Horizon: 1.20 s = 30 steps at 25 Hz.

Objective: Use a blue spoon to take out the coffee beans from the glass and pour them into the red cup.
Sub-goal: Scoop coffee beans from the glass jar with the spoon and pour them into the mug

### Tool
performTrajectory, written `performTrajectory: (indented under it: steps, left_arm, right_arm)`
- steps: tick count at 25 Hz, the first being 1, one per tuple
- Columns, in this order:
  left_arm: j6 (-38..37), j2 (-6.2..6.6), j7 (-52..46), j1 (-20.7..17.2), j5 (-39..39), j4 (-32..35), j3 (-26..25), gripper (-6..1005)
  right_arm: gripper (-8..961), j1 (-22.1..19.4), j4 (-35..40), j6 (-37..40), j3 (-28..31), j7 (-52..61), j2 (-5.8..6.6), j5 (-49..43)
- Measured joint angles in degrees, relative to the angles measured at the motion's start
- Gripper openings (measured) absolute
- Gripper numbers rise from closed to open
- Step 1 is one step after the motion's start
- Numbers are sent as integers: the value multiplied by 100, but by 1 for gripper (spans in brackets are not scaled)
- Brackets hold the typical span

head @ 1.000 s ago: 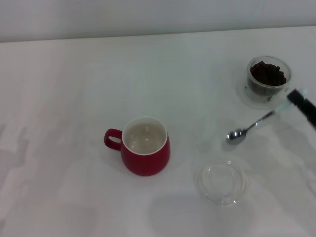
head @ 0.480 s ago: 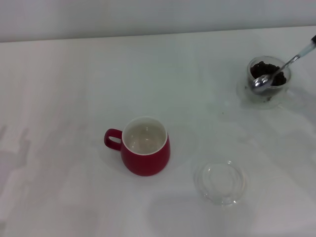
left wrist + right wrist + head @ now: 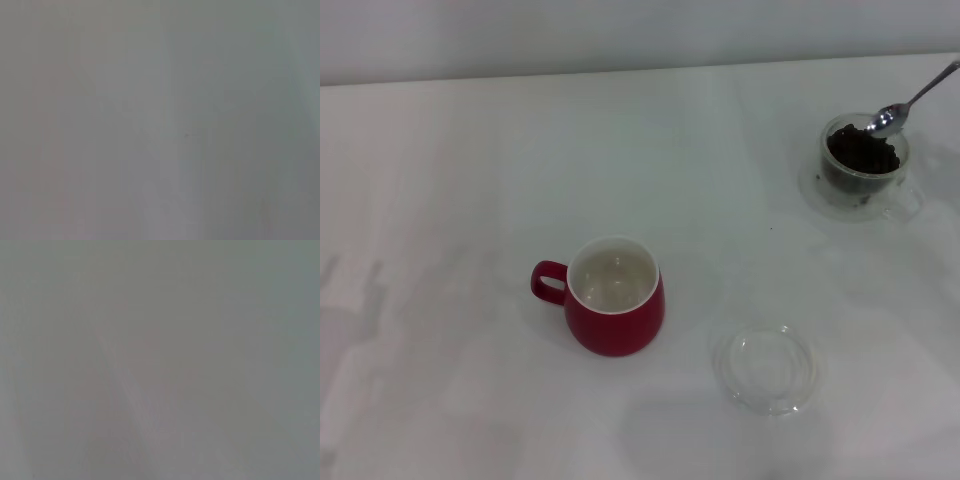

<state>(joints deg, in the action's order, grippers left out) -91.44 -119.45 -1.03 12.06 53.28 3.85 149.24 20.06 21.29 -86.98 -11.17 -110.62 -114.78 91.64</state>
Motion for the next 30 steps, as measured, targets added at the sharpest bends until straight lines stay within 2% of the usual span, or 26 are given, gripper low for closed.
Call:
performTrajectory:
  steps: [8, 30]
  left_arm:
    - [11, 0, 1, 22, -2, 38, 0, 508]
    - [23, 18, 7, 103, 0, 71, 1, 506]
  right_arm:
    - [148, 143, 110, 241, -233, -594, 12, -75]
    - [150, 137, 280, 819, -669, -1493, -2, -81]
